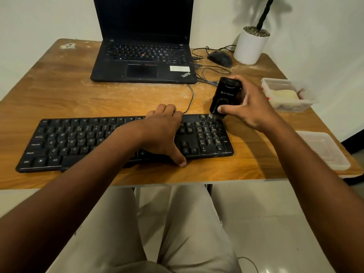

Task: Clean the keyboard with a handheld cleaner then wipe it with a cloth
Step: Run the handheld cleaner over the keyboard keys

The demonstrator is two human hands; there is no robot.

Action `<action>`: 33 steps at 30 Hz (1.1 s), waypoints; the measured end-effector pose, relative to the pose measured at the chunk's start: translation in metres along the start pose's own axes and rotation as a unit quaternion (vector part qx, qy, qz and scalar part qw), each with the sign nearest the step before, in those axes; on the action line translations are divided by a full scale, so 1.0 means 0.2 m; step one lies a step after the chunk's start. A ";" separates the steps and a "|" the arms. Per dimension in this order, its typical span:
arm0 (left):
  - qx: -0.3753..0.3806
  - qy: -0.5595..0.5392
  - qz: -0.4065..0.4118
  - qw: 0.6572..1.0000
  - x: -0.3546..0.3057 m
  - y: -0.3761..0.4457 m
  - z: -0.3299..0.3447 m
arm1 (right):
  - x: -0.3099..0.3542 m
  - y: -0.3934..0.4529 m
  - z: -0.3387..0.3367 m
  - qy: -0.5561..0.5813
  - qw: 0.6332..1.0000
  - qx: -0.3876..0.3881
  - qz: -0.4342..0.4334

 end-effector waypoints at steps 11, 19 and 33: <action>-0.002 0.011 0.003 1.000 -0.01 0.00 0.00 | 0.06 0.03 0.06 0.015 0.997 0.076 -0.001; 0.000 0.011 0.007 1.000 -0.01 0.00 0.00 | 0.11 0.04 0.01 0.014 0.999 0.043 -0.008; 0.003 0.008 0.003 1.000 -0.02 0.00 -0.01 | 0.02 0.18 0.05 -0.006 1.000 0.020 -0.014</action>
Point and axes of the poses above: each hand's wrist, its own y-axis towards the middle knuckle, its own z-axis out of the palm, x = y × z, the point moved 2 cm from there along y, towards the middle knuckle, and after that the axes turned 15 degrees about x, right-handed, at the moved point
